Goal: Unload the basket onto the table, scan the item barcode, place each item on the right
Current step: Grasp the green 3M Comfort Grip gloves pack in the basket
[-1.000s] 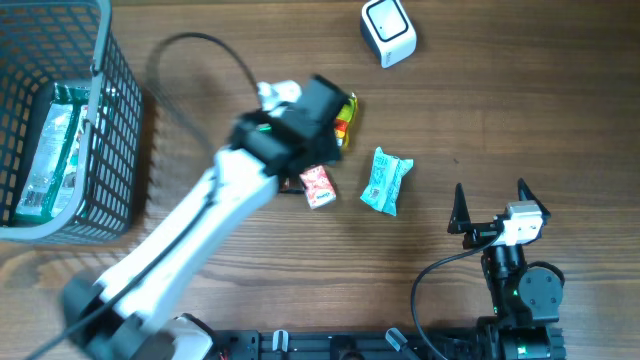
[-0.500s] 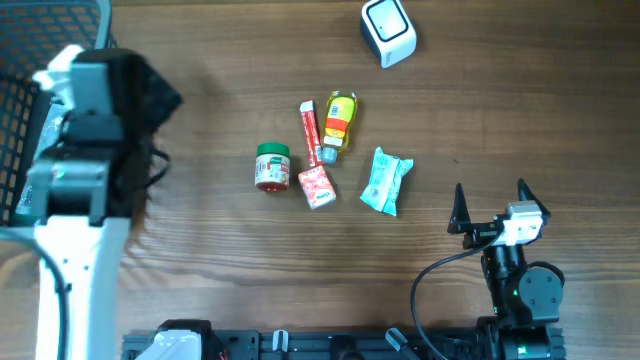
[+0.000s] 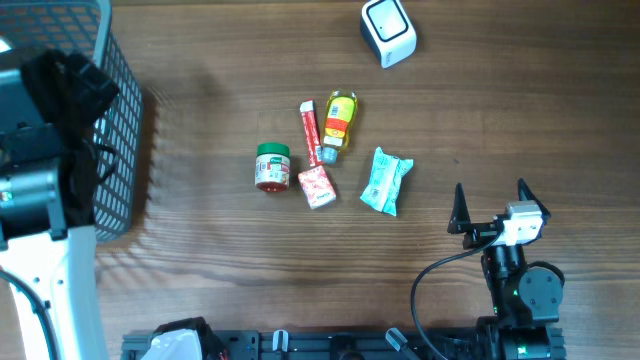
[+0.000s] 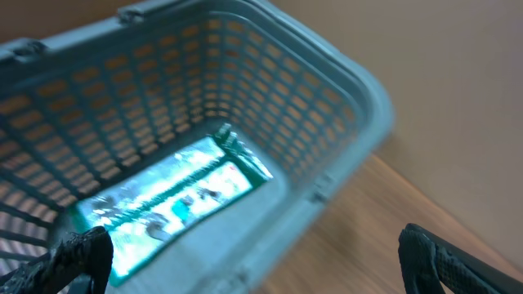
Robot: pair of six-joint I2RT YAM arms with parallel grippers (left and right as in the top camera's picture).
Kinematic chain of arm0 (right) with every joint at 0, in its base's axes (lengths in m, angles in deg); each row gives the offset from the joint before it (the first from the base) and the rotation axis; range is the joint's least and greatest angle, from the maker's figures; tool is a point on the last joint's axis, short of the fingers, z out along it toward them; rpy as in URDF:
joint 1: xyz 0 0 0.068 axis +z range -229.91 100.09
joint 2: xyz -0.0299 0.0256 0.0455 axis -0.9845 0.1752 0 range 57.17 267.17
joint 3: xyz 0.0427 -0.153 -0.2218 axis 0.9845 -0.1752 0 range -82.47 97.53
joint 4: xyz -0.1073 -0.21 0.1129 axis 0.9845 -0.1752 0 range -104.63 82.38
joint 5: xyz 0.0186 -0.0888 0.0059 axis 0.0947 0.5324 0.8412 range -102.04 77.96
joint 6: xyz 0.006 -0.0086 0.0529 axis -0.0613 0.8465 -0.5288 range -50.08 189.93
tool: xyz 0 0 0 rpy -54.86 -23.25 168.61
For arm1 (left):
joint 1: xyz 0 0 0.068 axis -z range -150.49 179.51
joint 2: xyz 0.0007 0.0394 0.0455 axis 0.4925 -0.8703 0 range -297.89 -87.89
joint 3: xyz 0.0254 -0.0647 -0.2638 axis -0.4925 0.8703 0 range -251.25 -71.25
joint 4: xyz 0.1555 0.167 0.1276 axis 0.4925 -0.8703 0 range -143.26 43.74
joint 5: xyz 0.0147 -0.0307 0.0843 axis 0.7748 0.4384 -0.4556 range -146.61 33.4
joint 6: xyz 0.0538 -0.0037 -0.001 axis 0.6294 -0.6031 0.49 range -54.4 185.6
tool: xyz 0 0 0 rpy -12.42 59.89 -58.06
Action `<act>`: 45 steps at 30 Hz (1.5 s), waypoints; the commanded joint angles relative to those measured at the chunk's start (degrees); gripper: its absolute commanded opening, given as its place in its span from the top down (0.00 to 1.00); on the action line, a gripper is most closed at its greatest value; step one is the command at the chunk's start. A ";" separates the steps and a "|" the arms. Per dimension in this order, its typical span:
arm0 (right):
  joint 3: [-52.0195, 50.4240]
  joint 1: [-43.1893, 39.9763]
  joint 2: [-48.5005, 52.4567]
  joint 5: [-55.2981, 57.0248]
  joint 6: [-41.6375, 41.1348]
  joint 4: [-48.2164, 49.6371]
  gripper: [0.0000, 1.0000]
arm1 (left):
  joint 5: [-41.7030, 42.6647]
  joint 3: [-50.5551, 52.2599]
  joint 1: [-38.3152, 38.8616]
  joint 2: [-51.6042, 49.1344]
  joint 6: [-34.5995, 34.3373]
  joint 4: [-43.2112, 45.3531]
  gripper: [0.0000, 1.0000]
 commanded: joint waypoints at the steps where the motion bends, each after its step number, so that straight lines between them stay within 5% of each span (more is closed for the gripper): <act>1: -0.04 -0.17 -0.22 1.11 1.01 0.37 0.00 | 2.86 -1.27 -4.48 -4.35 8.52 1.60 0.01; 8: -0.04 -0.17 -0.22 1.11 0.98 0.37 0.00 | 12.33 -1.27 -11.78 -15.43 16.15 2.45 0.00; 27: -0.04 -0.17 -0.22 1.11 1.01 0.37 0.00 | 18.32 -1.25 -17.03 -34.91 35.87 9.49 0.00; 35: -0.04 -0.17 -0.22 1.11 1.03 0.37 0.00 | 26.56 -1.25 -21.31 -40.74 40.57 9.51 0.00; 45: -0.04 -0.17 -0.22 1.11 0.98 0.37 0.00 | 26.82 -1.25 -21.73 -47.17 44.83 10.84 0.09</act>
